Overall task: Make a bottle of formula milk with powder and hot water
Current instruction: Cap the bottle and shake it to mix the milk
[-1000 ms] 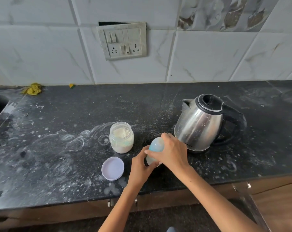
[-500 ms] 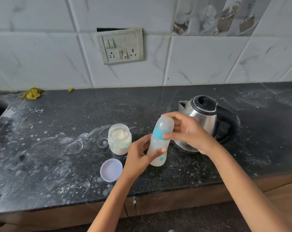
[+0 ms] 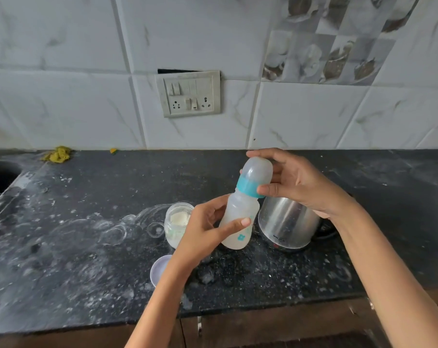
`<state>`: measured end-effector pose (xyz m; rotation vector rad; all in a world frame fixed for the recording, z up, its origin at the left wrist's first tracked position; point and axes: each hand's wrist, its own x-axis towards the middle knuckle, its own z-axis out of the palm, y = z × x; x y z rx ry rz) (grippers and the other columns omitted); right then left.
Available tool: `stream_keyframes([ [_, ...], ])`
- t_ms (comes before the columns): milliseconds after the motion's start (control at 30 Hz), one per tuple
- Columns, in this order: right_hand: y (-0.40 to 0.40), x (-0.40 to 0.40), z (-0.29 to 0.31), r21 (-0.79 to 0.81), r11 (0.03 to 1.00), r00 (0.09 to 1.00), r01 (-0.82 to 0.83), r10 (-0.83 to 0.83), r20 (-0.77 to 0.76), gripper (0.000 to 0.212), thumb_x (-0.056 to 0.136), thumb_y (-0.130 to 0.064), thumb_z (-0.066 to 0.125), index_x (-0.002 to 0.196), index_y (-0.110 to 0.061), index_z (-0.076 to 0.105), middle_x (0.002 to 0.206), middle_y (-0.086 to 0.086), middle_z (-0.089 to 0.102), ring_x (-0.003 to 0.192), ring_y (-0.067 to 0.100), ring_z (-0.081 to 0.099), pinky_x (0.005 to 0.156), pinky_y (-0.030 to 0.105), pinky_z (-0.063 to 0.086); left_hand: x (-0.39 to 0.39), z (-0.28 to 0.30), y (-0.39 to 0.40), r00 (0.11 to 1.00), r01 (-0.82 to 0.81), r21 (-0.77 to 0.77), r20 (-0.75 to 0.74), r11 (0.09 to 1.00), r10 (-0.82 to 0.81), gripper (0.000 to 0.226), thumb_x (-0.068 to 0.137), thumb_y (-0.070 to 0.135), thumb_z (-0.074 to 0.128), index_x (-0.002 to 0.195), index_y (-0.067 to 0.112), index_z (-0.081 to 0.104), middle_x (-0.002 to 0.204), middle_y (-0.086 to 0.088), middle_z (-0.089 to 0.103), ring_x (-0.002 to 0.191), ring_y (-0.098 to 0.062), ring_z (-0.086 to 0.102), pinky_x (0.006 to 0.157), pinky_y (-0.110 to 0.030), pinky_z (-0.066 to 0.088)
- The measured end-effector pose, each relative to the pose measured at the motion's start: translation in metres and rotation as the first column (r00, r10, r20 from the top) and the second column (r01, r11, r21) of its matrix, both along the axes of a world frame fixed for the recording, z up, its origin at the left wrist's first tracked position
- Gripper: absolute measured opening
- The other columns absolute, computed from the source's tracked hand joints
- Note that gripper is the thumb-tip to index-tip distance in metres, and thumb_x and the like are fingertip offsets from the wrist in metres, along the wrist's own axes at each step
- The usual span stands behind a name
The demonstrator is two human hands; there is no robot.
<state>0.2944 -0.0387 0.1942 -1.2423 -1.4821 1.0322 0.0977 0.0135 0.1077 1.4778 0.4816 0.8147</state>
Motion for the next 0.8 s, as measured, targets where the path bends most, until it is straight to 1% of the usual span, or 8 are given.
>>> stream_keyframes([
  [100,0.0,-0.001,-0.001,0.001,1.0,1.0,-0.015,0.015,0.025,0.062,0.075,-0.002,0.074,0.132,-0.011,0.053,0.125,0.014,0.065,0.115,0.024,0.064,0.09,0.031,0.055,0.0,-0.001,-0.001,1.0,-0.011,0.025,-0.005,1.0,0.012,0.043,0.08,0.011,0.073,0.122,0.011,0.062,0.113,-0.004,0.071,0.106,-0.022,0.067,0.092,-0.037,0.054],
  [333,-0.004,-0.012,-0.007,0.005,0.998,0.995,0.058,-0.058,0.085,0.059,0.066,-0.008,0.085,0.119,-0.012,0.058,0.107,0.003,0.07,0.099,0.019,0.069,0.085,0.034,0.058,0.002,-0.004,-0.004,0.999,-0.043,0.046,0.016,0.998,0.042,0.041,0.079,0.01,0.074,0.119,0.012,0.064,0.112,-0.003,0.072,0.106,-0.021,0.067,0.093,-0.039,0.054],
  [400,-0.003,-0.019,-0.012,0.085,0.974,0.941,0.211,-0.226,0.254,0.055,0.06,-0.026,0.092,0.105,-0.02,0.061,0.098,-0.002,0.072,0.089,0.017,0.07,0.076,0.034,0.059,0.004,-0.006,-0.004,0.998,-0.059,0.063,0.005,0.996,0.059,0.044,0.078,0.013,0.075,0.12,0.013,0.063,0.113,-0.002,0.071,0.107,-0.019,0.066,0.094,-0.042,0.053],
  [500,-0.004,-0.028,-0.02,0.184,0.919,0.815,0.347,-0.393,0.426,0.062,0.051,-0.061,0.085,0.097,-0.026,0.063,0.088,-0.007,0.071,0.081,0.011,0.067,0.069,0.031,0.059,0.006,-0.007,-0.006,0.997,-0.071,0.083,-0.014,0.994,0.072,0.044,0.079,0.015,0.076,0.121,0.013,0.063,0.113,-0.001,0.071,0.108,-0.019,0.066,0.094,-0.045,0.052],
  [533,-0.006,-0.027,-0.021,0.132,0.937,0.843,0.325,-0.35,0.409,0.066,0.052,-0.058,0.086,0.106,-0.026,0.063,0.096,-0.009,0.071,0.089,0.009,0.068,0.075,0.027,0.059,0.006,-0.006,-0.007,0.997,-0.068,0.084,-0.018,0.994,0.07,0.044,0.079,0.015,0.076,0.121,0.014,0.063,0.113,-0.002,0.071,0.108,-0.019,0.066,0.094,-0.046,0.052],
  [600,-0.01,-0.019,-0.017,-0.059,0.986,0.97,0.159,-0.145,0.195,0.076,0.062,-0.027,0.087,0.13,-0.023,0.053,0.123,-0.006,0.066,0.112,0.008,0.064,0.094,0.029,0.055,0.006,-0.007,-0.007,0.997,-0.066,0.084,-0.026,0.994,0.069,0.044,0.079,0.015,0.076,0.121,0.015,0.063,0.113,-0.002,0.071,0.107,-0.019,0.066,0.094,-0.046,0.052],
  [700,-0.014,-0.008,-0.013,-0.133,0.991,0.996,-0.03,0.018,-0.091,0.074,0.075,0.01,0.073,0.14,-0.015,0.046,0.131,0.007,0.064,0.119,0.019,0.063,0.095,0.032,0.054,0.005,-0.008,-0.007,0.997,-0.072,0.08,-0.035,0.994,0.075,0.046,0.078,0.015,0.076,0.122,0.015,0.062,0.113,0.0,0.071,0.107,-0.018,0.066,0.094,-0.045,0.052],
  [800,-0.008,-0.021,-0.023,-0.041,0.982,0.98,0.187,-0.183,0.072,0.053,0.067,-0.01,0.085,0.116,-0.013,0.065,0.107,0.006,0.073,0.101,0.024,0.068,0.08,0.03,0.058,0.007,-0.01,-0.01,0.995,-0.092,0.088,-0.038,0.992,0.096,0.044,0.078,0.016,0.076,0.12,0.014,0.063,0.111,0.0,0.072,0.105,-0.017,0.067,0.092,-0.045,0.053],
])
